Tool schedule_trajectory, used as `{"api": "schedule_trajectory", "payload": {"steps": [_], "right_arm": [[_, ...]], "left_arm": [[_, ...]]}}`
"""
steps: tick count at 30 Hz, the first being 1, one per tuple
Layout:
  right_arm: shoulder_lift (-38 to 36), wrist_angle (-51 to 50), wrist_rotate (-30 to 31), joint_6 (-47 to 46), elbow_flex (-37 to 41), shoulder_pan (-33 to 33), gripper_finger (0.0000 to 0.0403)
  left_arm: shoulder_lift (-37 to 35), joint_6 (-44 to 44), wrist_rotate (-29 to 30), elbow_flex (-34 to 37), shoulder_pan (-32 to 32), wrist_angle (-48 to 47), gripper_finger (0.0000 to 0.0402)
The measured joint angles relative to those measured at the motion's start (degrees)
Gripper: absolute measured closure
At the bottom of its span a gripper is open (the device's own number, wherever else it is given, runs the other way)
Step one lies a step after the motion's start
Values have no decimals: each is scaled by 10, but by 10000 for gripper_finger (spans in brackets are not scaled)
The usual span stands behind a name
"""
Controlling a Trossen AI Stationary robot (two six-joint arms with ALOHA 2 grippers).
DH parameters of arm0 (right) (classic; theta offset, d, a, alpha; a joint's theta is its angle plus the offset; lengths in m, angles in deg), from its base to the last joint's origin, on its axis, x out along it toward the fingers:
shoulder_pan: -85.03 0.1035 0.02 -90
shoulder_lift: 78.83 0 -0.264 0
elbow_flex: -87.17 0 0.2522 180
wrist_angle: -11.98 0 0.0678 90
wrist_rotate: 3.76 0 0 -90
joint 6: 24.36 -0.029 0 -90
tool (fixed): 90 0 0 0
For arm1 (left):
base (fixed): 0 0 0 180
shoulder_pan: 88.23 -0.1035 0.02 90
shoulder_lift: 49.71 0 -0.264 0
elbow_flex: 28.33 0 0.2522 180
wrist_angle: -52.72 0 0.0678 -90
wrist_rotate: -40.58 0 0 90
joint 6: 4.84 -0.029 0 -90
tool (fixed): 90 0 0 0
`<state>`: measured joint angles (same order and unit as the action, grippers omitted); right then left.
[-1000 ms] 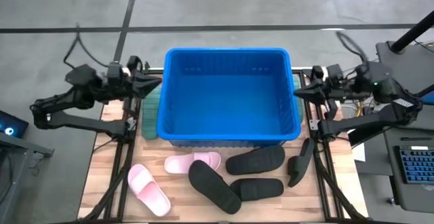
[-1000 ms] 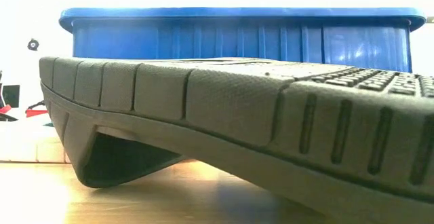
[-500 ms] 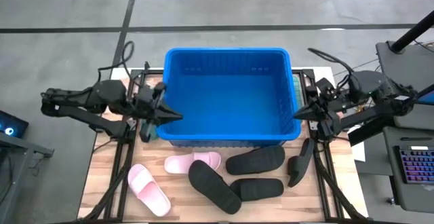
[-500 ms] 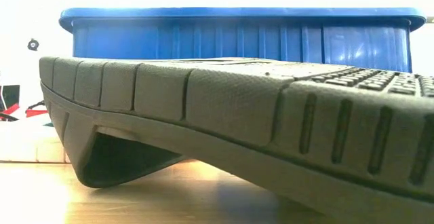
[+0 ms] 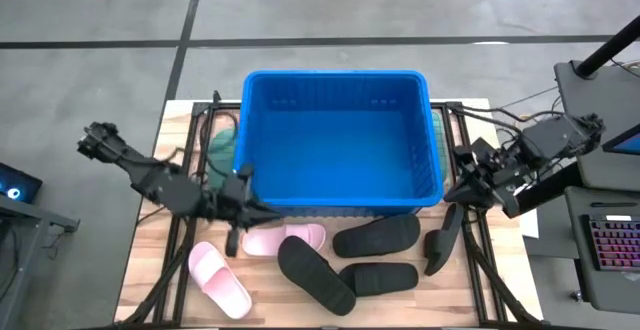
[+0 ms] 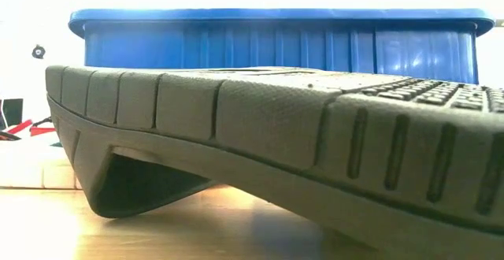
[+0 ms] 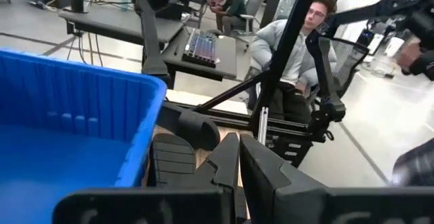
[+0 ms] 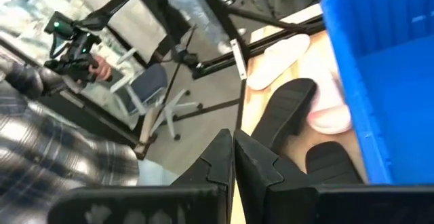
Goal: Pick and place slides into bin
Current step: Put the black slipper into the blue bin
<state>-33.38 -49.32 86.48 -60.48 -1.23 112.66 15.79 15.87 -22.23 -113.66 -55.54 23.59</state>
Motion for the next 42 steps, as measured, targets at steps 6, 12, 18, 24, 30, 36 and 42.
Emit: {"api": "schedule_trajectory", "payload": {"steps": [6,12,18,24,30,36,42], "right_arm": [[12,-3,-1,5,6,65,394],[44,-2,36,-25,25,148,394],[95,18,172,-103,42,251,394],[175,79,313,-130,38,322,394],[281,96,322,-152,4,338,394],[382,89,324,-199,-68,338,394],[461,87,332,-202,-147,338,394]], "left_arm": [[104,-1,39,-75,29,-1,402],[189,-1,47,-143,42,-2,402],[223,-1,46,-154,73,-11,402],[228,46,46,-154,110,-92,402],[230,120,47,-152,142,-158,402],[247,141,47,-149,159,-158,402],[275,149,45,-149,169,-157,402]]}}
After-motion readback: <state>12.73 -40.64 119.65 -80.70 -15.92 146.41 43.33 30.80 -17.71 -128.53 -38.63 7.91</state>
